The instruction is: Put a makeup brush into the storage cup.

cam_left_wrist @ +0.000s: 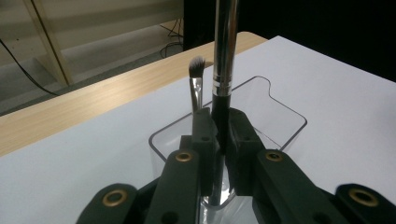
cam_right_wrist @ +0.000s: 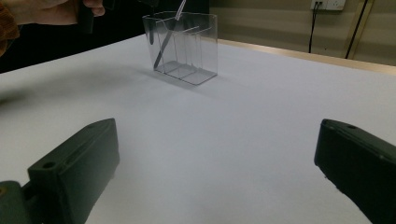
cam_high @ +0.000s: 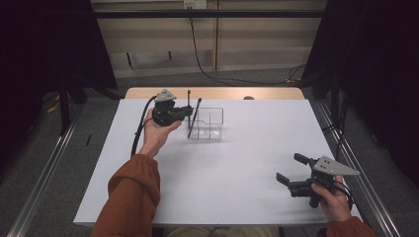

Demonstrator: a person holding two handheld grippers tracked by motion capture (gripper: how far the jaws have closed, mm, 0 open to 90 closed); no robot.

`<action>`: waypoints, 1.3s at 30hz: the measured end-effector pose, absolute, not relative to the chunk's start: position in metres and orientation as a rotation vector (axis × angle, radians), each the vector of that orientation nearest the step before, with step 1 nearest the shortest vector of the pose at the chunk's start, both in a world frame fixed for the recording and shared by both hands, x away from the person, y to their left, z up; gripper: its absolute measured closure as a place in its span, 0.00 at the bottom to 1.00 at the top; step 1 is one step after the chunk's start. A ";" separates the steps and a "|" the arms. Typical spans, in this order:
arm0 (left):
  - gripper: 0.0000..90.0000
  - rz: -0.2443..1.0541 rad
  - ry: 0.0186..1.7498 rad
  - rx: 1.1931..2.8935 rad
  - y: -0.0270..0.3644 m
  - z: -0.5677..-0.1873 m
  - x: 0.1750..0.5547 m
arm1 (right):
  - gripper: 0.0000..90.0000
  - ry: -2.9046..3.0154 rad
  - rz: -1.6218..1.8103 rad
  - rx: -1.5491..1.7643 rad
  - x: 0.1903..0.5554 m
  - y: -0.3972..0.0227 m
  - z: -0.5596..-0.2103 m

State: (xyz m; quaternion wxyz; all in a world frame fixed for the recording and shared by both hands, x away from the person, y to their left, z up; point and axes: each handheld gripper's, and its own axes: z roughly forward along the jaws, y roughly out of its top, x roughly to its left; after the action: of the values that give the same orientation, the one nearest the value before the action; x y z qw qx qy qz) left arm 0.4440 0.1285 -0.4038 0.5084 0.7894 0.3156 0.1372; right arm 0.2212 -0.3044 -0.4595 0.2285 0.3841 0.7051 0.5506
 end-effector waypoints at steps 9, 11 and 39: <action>0.85 0.325 0.765 1.903 0.126 -0.407 0.443 | 0.00 1.943 1.519 1.061 0.222 -0.305 -0.460; 0.82 0.325 0.767 1.894 0.126 -0.408 0.443 | 0.00 1.943 1.517 1.065 0.222 -0.305 -0.461; 0.12 0.420 0.766 1.769 0.146 -0.398 0.419 | 0.00 1.906 1.531 1.089 0.223 -0.308 -0.460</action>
State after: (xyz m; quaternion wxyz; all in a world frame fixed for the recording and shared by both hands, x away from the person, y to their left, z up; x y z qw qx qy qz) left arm 0.4191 0.1464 -0.3980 0.5517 0.7479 0.3237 0.1774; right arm 0.2234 -0.3076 -0.4603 0.2306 0.3958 0.6931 0.5566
